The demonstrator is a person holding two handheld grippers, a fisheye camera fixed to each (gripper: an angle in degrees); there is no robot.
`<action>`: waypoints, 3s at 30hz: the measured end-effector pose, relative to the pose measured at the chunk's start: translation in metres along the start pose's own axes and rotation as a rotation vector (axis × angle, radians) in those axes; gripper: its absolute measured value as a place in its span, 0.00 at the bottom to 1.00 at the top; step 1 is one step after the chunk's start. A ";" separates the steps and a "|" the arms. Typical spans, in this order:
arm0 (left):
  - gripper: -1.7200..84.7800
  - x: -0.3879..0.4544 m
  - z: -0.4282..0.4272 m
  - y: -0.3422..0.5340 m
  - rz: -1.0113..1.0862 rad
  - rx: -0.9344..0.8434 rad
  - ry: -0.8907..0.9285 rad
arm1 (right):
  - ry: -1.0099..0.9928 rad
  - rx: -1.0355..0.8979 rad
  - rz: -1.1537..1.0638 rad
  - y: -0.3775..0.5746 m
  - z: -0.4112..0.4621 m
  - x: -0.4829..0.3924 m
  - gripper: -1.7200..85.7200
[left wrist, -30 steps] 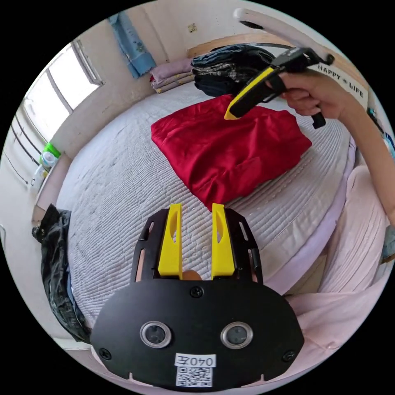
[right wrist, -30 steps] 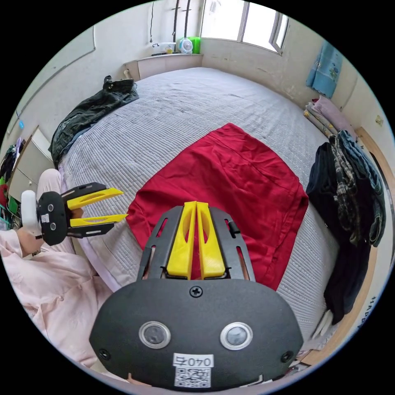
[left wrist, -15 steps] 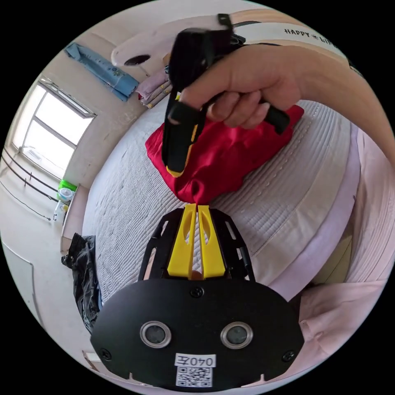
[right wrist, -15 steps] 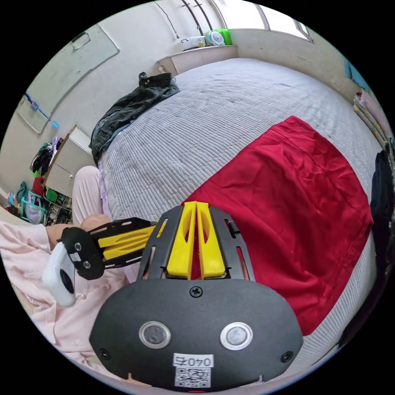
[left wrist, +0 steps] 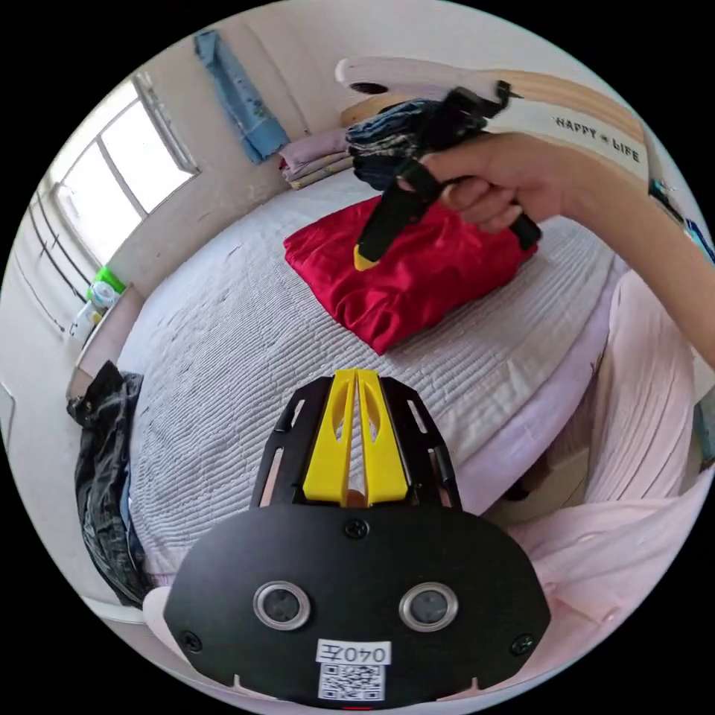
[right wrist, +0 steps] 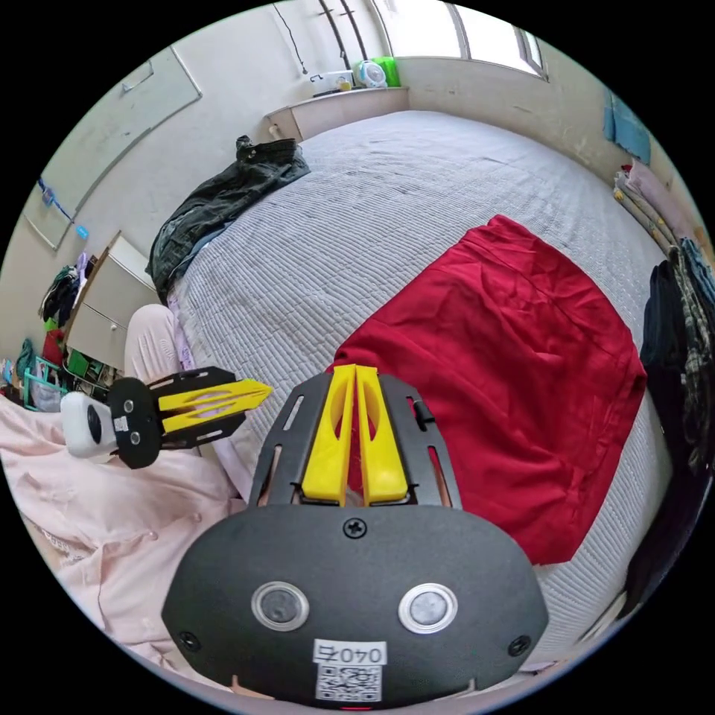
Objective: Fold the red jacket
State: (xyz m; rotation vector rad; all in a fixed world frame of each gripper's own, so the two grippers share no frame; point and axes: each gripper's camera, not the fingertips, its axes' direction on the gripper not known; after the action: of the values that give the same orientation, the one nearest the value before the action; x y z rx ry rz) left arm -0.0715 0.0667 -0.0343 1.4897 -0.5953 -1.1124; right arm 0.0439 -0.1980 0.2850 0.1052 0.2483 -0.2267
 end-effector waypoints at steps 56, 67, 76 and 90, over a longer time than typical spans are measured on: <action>0.01 -0.227 0.339 0.063 -0.328 -0.221 0.686 | -0.523 0.309 0.894 0.308 -0.041 0.279 0.13; 0.01 -0.246 0.282 0.097 -0.180 -0.097 0.599 | -0.517 0.273 0.742 0.323 -0.077 0.253 0.02; 0.01 -0.263 0.195 0.180 -0.117 -0.128 0.710 | -0.482 0.198 0.618 0.348 -0.121 0.170 0.02; 0.01 -0.317 0.161 0.189 -0.233 -0.016 0.782 | -0.529 0.221 0.591 0.327 -0.153 0.171 0.02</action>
State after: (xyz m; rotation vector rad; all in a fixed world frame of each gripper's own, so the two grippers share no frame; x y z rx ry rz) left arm -0.3090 0.2132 0.2562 1.8463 0.1329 -0.6084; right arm 0.2464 0.1027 0.1189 0.3243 -0.3381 0.3094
